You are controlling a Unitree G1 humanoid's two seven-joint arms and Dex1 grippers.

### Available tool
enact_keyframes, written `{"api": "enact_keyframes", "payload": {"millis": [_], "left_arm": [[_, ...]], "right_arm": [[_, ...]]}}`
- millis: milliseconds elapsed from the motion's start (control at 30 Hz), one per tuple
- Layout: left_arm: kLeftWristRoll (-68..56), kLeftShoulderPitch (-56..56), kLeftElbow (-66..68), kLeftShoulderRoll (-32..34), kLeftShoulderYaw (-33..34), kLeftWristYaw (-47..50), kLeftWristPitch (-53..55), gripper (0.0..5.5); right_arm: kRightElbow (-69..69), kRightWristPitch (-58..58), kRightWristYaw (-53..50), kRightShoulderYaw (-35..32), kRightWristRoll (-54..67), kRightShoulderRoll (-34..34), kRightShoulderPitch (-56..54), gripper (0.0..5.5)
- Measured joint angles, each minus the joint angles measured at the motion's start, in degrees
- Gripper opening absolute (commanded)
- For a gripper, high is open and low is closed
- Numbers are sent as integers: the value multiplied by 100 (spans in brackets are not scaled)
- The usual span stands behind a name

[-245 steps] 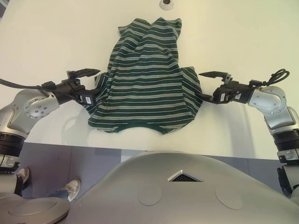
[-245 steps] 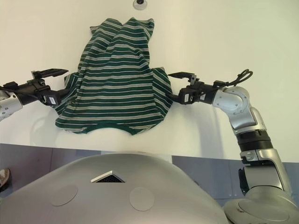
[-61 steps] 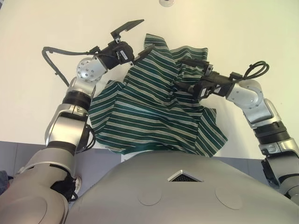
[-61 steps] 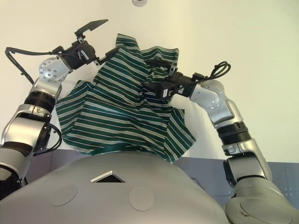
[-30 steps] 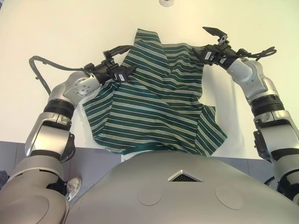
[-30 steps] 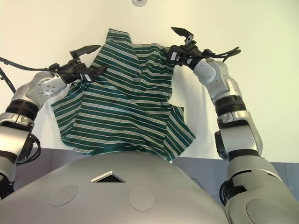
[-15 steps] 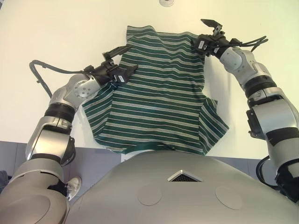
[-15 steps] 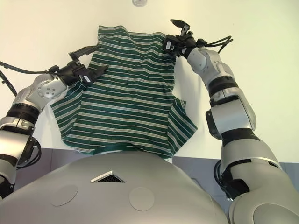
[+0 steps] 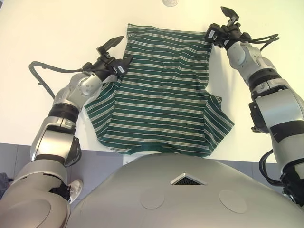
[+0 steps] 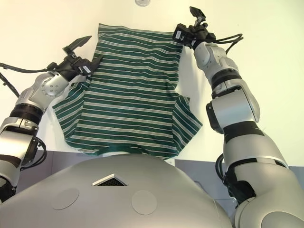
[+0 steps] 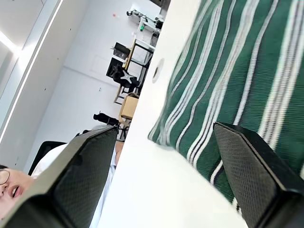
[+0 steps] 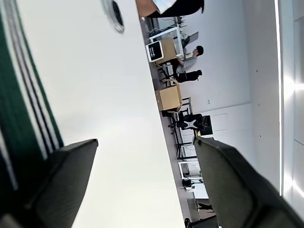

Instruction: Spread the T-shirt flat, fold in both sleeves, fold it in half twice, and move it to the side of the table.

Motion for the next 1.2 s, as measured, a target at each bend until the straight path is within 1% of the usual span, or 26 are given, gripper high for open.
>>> {"api": "enact_keyframes", "payload": {"millis": [67, 133, 167, 233, 300, 367, 433, 500, 567, 667, 733, 833, 967, 1100, 1200], "left_arm": [[7, -3, 1, 0, -1, 10, -2, 369], [-23, -2, 1, 0, 13, 10, -43, 369], [-205, 11, -6, -2, 43, -20, -132, 369], [-569, 35, -126, 0, 178, -132, -302, 369], [-757, 71, -233, -4, 267, -213, -402, 369], [-901, 120, -241, -3, 352, -225, -405, 369], [-926, 154, -259, -2, 417, -228, -401, 369], [-1108, 208, -300, -4, 509, -249, -403, 369], [-1156, 226, -362, -3, 571, -301, -405, 369], [-1298, 227, -424, -17, 589, -356, -405, 369], [-1309, 231, -458, -38, 589, -398, -405, 369], [-1320, 292, -493, -54, 590, -459, -413, 369], [-1339, 319, -494, -86, 594, -465, -417, 369], [-1337, 319, -491, -112, 597, -462, -417, 369], [-1326, 320, -465, -120, 597, -459, -417, 369]], "right_arm": [[2, -148, -213, -82, 57, -22, -11, 372], [-52, -517, -302, -387, 333, -89, -29, 372], [-135, -786, -258, -622, 605, -153, -30, 372], [-383, -1469, 150, -1093, 1232, -283, -18, 372], [-800, -2161, 918, -1365, 1875, -395, 200, 372], [-1442, -2628, 1904, -1455, 2590, -438, 694, 372], [-2611, -2705, 3272, -1431, 3682, -611, 1554, 372], [-3544, -2476, 4174, -1391, 4345, -900, 2189, 372], [-4009, -2182, 4764, -1329, 4494, -1143, 2592, 372], [-4081, -1936, 5158, -1184, 4279, -1246, 2888, 372], [-4048, -1878, 5218, -1165, 3959, -1300, 2914, 372], [-3734, -1831, 4944, -1165, 3305, -1358, 2835, 372], [-3334, -1845, 4217, -909, 2145, -1313, 2584, 372], [-2955, -1782, 3327, -594, 1181, -1231, 2083, 372], [-2546, -1622, 2786, -524, 908, -1214, 1828, 372]]}}
